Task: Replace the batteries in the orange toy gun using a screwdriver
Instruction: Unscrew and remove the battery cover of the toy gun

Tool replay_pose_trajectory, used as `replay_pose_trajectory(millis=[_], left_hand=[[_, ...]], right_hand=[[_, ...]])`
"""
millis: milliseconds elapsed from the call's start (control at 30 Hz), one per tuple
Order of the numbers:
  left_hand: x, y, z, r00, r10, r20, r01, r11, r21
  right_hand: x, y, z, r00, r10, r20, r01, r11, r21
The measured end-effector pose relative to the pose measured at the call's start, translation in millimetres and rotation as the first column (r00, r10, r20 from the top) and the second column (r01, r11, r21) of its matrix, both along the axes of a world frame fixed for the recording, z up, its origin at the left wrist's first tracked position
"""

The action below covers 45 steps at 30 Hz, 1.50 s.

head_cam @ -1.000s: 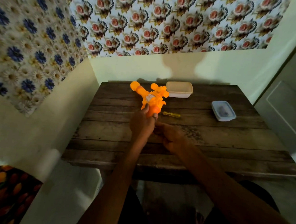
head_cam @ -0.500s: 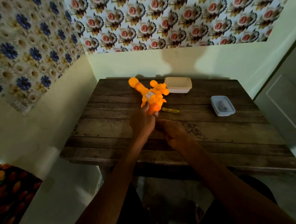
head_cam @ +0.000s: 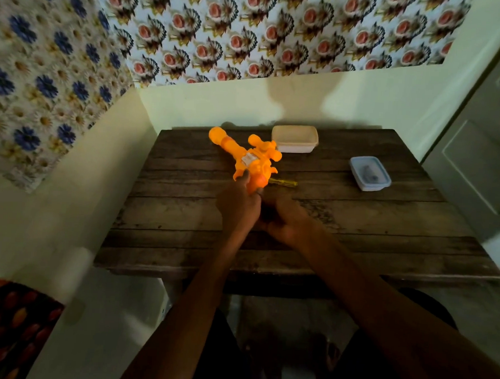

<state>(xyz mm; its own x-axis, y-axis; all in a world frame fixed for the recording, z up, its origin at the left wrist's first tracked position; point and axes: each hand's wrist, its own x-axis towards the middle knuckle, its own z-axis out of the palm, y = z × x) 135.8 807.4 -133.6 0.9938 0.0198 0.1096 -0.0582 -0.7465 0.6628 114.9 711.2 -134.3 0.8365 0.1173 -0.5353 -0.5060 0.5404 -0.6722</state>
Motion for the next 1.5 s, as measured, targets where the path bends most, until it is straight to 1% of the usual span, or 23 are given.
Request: replay_pose_trajectory(millis=[67, 133, 200, 300, 367, 467, 633, 767, 867, 1067, 1300, 1400, 1500], left_hand=[[0, -1, 0, 1.0, 0.003, -0.002, -0.003, 0.999, 0.044], [-1, -1, 3, 1.0, 0.022, 0.008, -0.022, 1.0, 0.016], [-1, -1, 2, 1.0, 0.025, 0.017, -0.025, 1.0, 0.008], [-3, 0, 4, 1.0, 0.018, -0.006, -0.018, 0.999, 0.039], [-2, 1, 7, 1.0, 0.026, -0.002, -0.026, 0.999, -0.031], [-1, 2, 14, 1.0, 0.028, 0.008, -0.026, 0.989, -0.144], [-5, 8, 28, 1.0, 0.013, -0.007, -0.014, 0.964, -0.265], [-5, 14, 33, 0.999, 0.022, -0.048, -0.04, 0.916, -0.4], [-3, 17, 33, 0.997, 0.024, -0.075, -0.056, 0.886, -0.461], [-2, 18, 32, 0.998, 0.025, -0.059, -0.05, 0.88, -0.472], [-2, 19, 27, 0.999, 0.029, -0.024, -0.037, 0.884, -0.467], [-2, 17, 23, 0.999, 0.043, -0.01, -0.043, 0.882, -0.47], [0, 16, 19, 0.998, 0.063, -0.023, -0.066, 0.868, -0.492]], right_hand=[[-2, 0, 1, 1.0, -0.002, -0.005, 0.002, 1.0, -0.009], [-1, 1, 1, 0.999, -0.035, -0.039, 0.035, 0.999, -0.006], [-1, 1, 4, 1.0, -0.004, -0.012, 0.004, 1.0, 0.029], [-2, 4, 5, 0.998, 0.05, 0.023, -0.05, 0.999, -0.006], [-2, 5, 4, 0.999, 0.025, 0.033, -0.023, 0.998, -0.05], [-3, 8, 3, 0.993, 0.029, 0.112, -0.018, 0.995, -0.097], [-4, 6, 2, 0.983, 0.025, 0.18, -0.016, 0.998, -0.052], [-1, 6, 2, 0.98, 0.027, 0.196, -0.014, 0.998, -0.065], [1, 6, 2, 0.977, 0.028, 0.213, -0.014, 0.998, -0.068], [4, 5, -4, 0.97, 0.018, 0.241, 0.006, 0.995, -0.098], [3, -1, -2, 0.964, 0.045, 0.263, -0.023, 0.996, -0.085], [5, -1, 0, 0.972, 0.054, 0.23, -0.02, 0.989, -0.145], [7, -1, -1, 0.969, 0.038, 0.245, 0.011, 0.981, -0.192]])
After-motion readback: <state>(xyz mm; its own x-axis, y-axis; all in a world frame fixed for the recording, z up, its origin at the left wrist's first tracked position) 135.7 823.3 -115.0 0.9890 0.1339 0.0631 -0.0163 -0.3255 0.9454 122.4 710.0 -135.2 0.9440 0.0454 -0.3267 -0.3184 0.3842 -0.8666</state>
